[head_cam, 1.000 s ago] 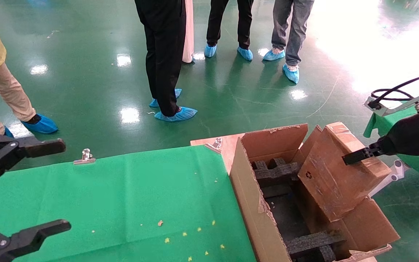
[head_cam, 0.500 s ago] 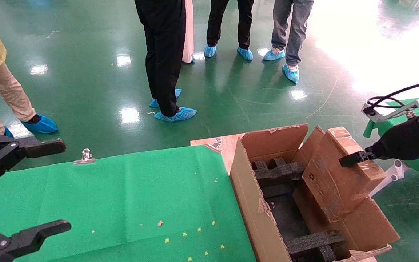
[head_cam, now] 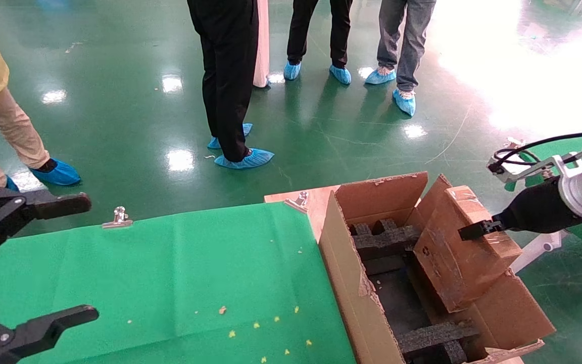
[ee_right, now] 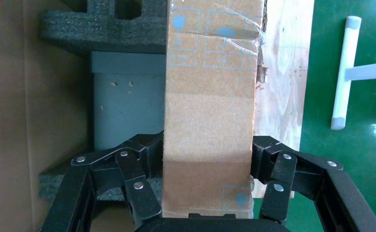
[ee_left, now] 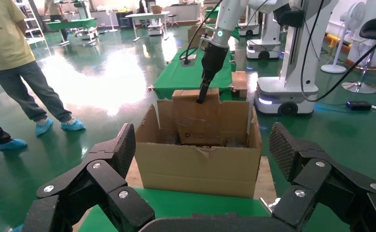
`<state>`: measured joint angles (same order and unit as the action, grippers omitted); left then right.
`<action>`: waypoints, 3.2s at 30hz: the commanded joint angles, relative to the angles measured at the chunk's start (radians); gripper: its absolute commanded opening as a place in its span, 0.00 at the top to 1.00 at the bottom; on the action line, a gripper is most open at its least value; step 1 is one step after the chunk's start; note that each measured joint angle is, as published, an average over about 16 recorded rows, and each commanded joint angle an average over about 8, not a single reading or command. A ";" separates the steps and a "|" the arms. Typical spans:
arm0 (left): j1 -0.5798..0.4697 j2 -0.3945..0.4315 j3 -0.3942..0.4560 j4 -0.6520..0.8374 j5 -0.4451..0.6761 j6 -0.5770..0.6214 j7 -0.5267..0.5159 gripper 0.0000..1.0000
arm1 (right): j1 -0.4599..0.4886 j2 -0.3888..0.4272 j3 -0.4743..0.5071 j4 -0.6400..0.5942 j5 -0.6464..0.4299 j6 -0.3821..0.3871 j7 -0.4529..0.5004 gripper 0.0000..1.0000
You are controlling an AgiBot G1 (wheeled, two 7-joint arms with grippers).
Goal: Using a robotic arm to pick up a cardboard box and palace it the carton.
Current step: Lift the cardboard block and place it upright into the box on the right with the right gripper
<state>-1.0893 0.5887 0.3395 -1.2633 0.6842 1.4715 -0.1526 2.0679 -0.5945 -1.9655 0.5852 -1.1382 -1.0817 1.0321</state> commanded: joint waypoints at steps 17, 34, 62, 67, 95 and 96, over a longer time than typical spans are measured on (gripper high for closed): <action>0.000 0.000 0.000 0.000 0.000 0.000 0.000 0.00 | -0.104 0.003 -0.005 0.040 0.016 0.108 0.015 1.00; 0.000 0.000 0.000 0.000 0.000 0.000 0.000 0.00 | -0.188 -0.029 -0.001 0.016 0.047 0.146 -0.005 1.00; 0.000 0.000 0.001 0.000 -0.001 0.000 0.000 0.00 | -0.317 -0.139 0.022 -0.189 0.122 0.101 -0.077 1.00; 0.000 0.000 0.001 0.000 -0.001 0.000 0.000 0.00 | -0.337 -0.161 0.026 -0.225 0.132 0.096 -0.090 1.00; 0.000 -0.001 0.001 0.000 -0.001 -0.001 0.001 0.00 | -0.375 -0.224 0.042 -0.340 0.160 0.061 -0.149 0.00; 0.000 -0.001 0.001 0.000 -0.001 -0.001 0.001 0.00 | -0.375 -0.223 0.042 -0.340 0.159 0.061 -0.148 0.00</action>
<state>-1.0895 0.5881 0.3406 -1.2630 0.6833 1.4708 -0.1519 1.6927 -0.8181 -1.9235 0.2443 -0.9790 -1.0211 0.8831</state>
